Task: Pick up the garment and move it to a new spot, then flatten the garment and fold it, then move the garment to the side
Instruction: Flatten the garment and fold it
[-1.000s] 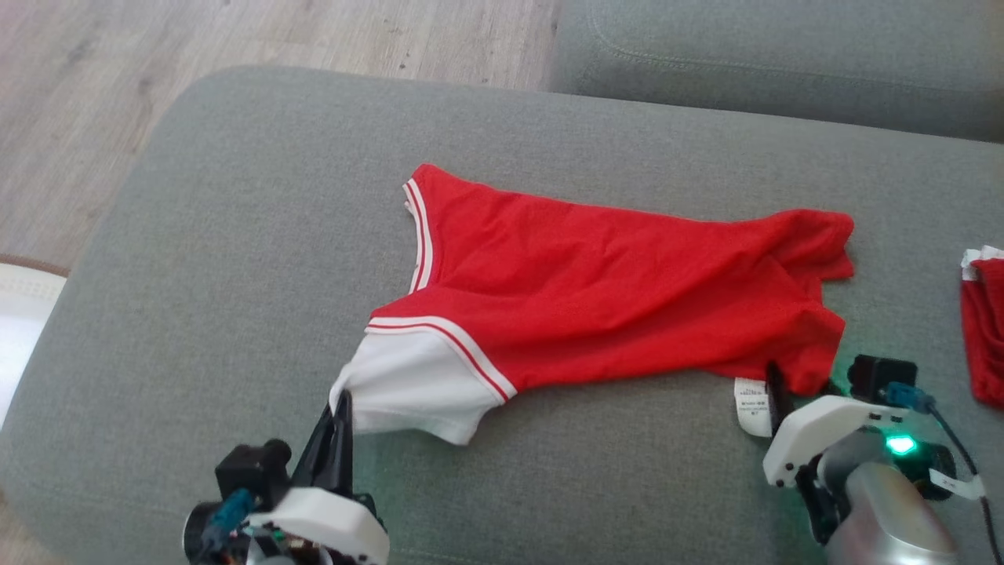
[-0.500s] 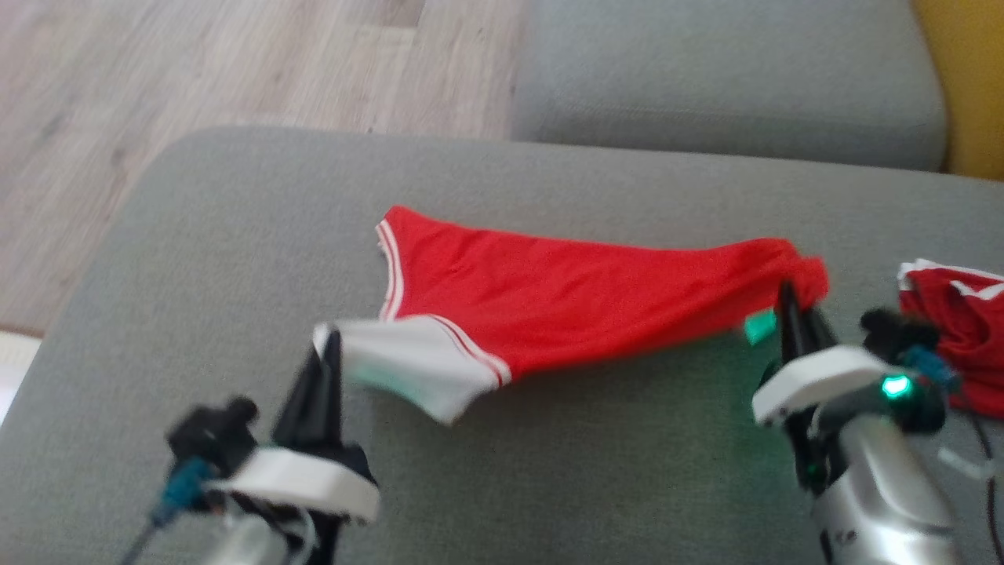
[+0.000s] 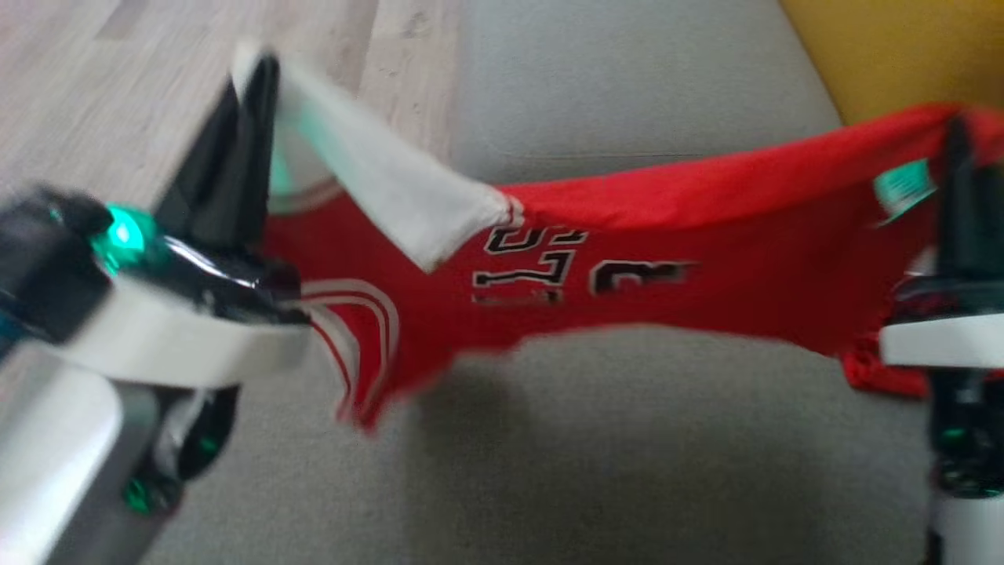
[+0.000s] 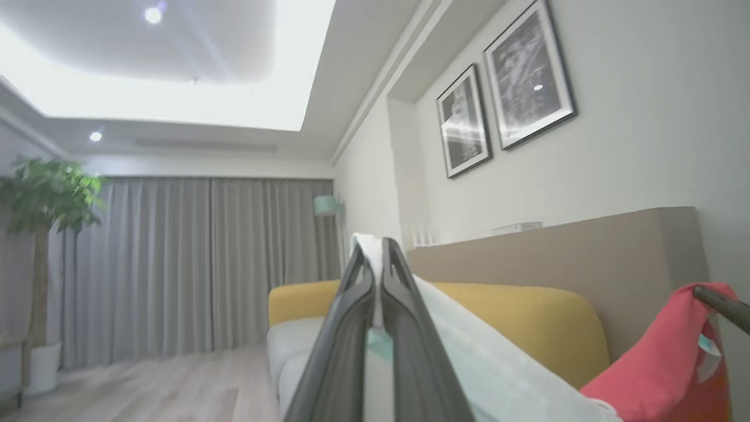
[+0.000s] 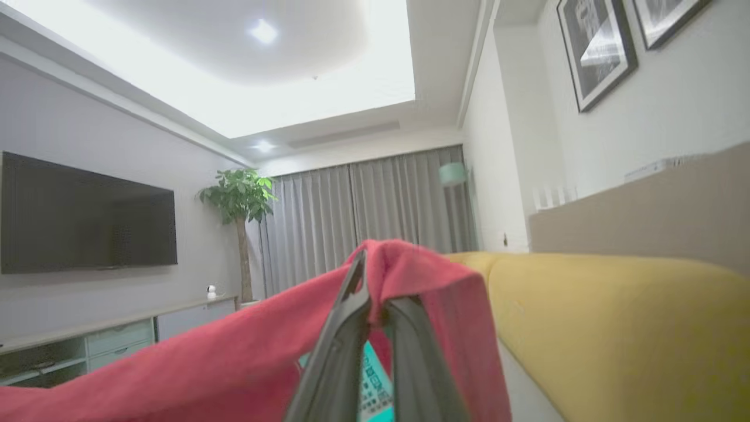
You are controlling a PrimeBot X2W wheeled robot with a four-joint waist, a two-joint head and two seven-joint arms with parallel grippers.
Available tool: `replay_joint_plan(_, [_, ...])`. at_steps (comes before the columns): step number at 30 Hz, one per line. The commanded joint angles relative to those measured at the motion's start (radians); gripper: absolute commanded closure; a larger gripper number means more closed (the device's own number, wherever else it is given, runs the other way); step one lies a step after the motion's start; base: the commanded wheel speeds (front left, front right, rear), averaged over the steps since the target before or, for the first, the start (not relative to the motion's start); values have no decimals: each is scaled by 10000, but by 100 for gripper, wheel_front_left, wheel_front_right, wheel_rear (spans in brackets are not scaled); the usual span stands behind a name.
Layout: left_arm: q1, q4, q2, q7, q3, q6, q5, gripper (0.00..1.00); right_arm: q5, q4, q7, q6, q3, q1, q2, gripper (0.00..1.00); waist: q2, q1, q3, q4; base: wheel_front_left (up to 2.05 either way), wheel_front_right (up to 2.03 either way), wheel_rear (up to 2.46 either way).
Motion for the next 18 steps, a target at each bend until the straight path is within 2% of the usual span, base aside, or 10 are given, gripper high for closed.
replay_joint_plan(1, [-1100, -502, 492, 310, 603, -16, 167, 100, -50, -1023, 342, 21, 122, -321, -31, 100, 0, 1, -10, -93, 0, 0, 0])
replay_joint_plan(5, [-2245, -785, 762, 1050, 648, -171, 332, 100, 208, -2620, 1229, 21, -198, -394, -31, 100, 0, 1, 191, -235, 0, 0, 0])
replay_joint_plan(9, [-3140, -388, 701, 1632, 502, -411, 190, 100, 47, -3225, 2073, 21, -160, -680, -31, 100, 0, 1, 645, -348, 0, 0, 0])
replay_joint_plan(13, [-3905, 781, 506, 1946, 277, -769, 29, 100, 240, -2564, 2668, 21, 65, -1249, -31, 100, 0, 1, 1370, -470, 0, 0, 0])
replay_joint_plan(15, [-4432, 1534, 444, 2072, 168, -1023, 42, 100, 775, -1875, 2886, 21, 160, -1811, -31, 100, 0, 1, 1970, -568, 0, 0, 0])
replay_joint_plan(18, [-5557, 2762, 355, 2032, 95, -1417, 320, 100, 857, -560, 2924, 21, 395, -3292, -31, 100, 0, 1, 2872, -800, 0, 0, 0])
